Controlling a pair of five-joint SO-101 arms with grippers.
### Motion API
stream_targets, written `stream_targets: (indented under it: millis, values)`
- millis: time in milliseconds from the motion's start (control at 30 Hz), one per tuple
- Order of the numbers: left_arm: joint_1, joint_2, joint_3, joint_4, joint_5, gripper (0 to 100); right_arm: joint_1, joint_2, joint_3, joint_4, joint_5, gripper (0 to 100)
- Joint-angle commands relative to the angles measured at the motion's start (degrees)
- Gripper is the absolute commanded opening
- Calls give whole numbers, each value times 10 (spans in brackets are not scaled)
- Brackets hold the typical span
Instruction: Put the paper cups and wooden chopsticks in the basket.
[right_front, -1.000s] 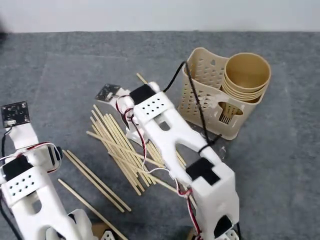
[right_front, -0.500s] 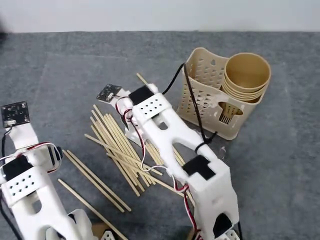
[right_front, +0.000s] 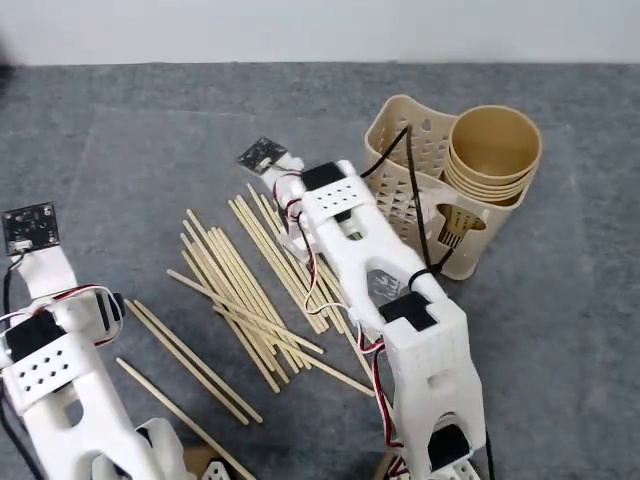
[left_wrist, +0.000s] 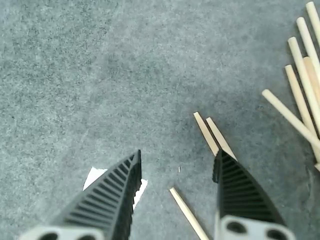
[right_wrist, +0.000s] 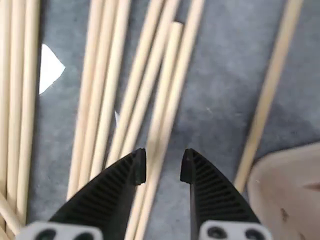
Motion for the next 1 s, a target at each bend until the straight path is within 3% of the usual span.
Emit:
stream_targets:
  millis: [0, 333, 467, 567, 967]
  values:
    - [-1, 1, -3, -11, -4, 228, 7, 1, -20, -20, -4, 136]
    - [-1, 1, -3, -11, -4, 228, 10, 37, -20, -28, -2, 128]
    - [-1, 1, 4, -12, -4, 228, 5, 39, -20, -15, 68, 4]
    - [-1, 1, 6, -12, -4, 228, 2, 36, -24, 0, 91, 10]
    - [-1, 1, 6, -12, -4, 228, 0, -38, -241, 223, 90, 9]
